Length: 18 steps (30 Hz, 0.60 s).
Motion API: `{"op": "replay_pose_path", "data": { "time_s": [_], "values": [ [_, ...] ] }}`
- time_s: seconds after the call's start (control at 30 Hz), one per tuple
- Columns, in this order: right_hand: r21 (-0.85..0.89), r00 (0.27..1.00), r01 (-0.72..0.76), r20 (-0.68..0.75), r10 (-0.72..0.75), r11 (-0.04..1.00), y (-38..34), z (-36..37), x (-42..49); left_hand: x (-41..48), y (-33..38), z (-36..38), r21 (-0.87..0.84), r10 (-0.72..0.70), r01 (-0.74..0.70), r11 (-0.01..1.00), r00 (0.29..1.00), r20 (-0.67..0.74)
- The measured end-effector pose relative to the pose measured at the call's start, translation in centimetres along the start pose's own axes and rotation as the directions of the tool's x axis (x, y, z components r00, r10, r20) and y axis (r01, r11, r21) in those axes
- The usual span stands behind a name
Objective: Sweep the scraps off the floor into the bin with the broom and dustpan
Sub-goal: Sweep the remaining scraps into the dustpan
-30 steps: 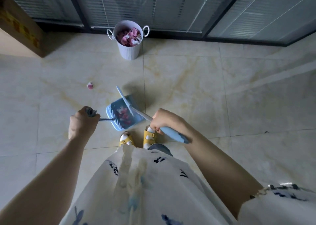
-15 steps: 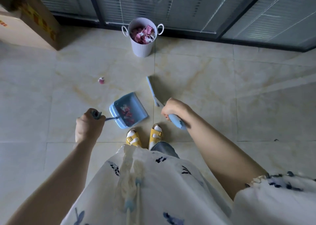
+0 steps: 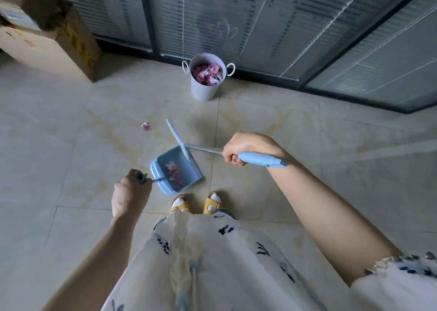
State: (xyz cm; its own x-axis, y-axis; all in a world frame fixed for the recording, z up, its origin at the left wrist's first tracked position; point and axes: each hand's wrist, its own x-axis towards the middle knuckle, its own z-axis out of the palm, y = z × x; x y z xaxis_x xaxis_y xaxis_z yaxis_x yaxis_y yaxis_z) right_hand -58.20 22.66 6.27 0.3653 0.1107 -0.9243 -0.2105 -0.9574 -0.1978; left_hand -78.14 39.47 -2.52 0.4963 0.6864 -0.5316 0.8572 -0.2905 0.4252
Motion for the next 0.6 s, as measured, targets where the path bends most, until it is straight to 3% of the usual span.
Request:
{"op": "replay_pose_path", "data": {
  "time_s": [0.17,0.33,0.6],
  "values": [
    [-0.13,0.987,0.049,-0.147,-0.068,0.99,-4.0,-0.1,1.8,0.4,-0.9,-0.9,-0.19,-0.164,0.139,0.972,0.979,-0.122],
    [-0.115,0.953,0.116,-0.266,-0.143,0.987,-8.3,0.4,4.5,1.4,-2.3,-2.5,-0.392,-0.415,0.321,0.862,0.891,-0.182],
    [-0.327,0.929,0.173,-0.26,-0.264,0.929,-15.0,3.0,10.7,5.1,-2.9,-4.8,-0.431,-0.463,0.345,0.834,0.862,-0.206]
  ]
}}
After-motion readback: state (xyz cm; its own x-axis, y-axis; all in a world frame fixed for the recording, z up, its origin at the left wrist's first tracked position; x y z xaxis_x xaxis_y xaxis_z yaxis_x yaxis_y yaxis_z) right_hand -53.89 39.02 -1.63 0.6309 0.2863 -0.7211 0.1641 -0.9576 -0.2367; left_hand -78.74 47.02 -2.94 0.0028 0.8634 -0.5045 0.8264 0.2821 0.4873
